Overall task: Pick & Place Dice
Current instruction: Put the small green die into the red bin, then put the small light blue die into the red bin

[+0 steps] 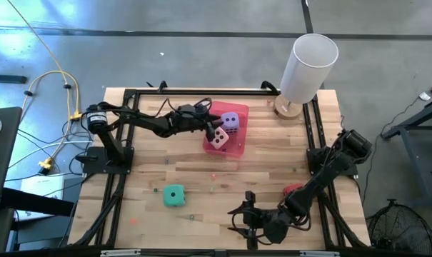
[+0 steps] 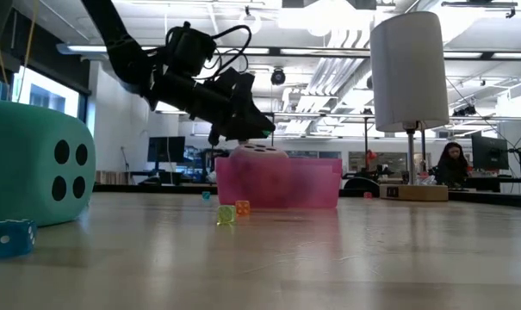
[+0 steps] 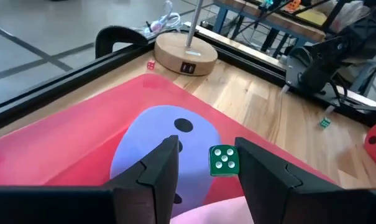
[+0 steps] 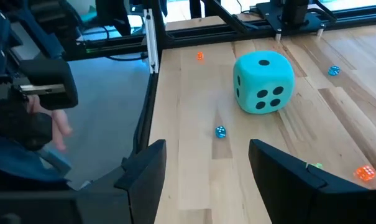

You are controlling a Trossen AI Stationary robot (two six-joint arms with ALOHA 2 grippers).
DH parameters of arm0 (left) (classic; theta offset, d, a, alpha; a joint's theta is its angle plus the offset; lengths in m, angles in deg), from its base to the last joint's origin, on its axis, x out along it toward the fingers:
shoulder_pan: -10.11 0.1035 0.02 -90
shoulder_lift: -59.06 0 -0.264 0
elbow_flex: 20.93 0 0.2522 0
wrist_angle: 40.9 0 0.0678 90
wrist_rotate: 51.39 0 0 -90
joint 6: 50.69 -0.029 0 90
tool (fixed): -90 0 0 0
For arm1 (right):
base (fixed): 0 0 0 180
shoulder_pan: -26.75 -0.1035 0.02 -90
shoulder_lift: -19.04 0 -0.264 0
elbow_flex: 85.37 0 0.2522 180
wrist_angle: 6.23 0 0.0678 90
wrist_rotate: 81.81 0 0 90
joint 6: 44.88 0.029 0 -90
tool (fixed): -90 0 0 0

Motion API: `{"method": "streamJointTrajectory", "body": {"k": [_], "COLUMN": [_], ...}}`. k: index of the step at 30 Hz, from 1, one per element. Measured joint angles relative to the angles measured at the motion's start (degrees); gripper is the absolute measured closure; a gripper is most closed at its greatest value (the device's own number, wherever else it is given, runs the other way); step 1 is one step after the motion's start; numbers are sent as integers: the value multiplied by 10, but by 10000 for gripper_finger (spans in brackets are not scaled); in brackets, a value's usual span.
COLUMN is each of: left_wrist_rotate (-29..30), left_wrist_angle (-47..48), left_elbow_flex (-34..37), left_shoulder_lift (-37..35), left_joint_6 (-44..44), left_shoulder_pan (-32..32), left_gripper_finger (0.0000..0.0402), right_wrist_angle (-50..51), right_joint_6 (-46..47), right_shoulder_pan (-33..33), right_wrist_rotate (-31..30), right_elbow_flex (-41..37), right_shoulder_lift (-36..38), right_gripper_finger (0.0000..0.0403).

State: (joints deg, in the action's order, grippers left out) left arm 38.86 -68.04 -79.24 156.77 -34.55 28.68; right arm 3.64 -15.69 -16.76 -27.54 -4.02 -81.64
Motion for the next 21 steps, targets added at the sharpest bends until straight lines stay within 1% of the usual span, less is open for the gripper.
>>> {"method": "streamJointTrajectory", "body": {"k": [3, 14, 17, 21], "left_wrist_rotate": [-1, -9, -8, 0], "left_wrist_angle": [-3, -3, -3, -8], "left_elbow_flex": [0, 0, 0, 0], "left_shoulder_lift": [0, 0, 0, 0], "left_joint_6": [-2, -59, -63, -85], "left_shoulder_pan": [0, -2, 1, 1], "left_gripper_finger": [250, 248, 235, 199], "right_wrist_angle": [-2, -2, -2, -2], "right_joint_6": [0, 0, 1, 2], "right_shoulder_pan": [0, 0, 0, 0], "right_wrist_rotate": [0, -1, -1, -1], "right_elbow_flex": [0, 0, 0, 0], "right_shoulder_lift": [0, 0, 0, 0], "right_gripper_finger": [181, 181, 181, 181]}}
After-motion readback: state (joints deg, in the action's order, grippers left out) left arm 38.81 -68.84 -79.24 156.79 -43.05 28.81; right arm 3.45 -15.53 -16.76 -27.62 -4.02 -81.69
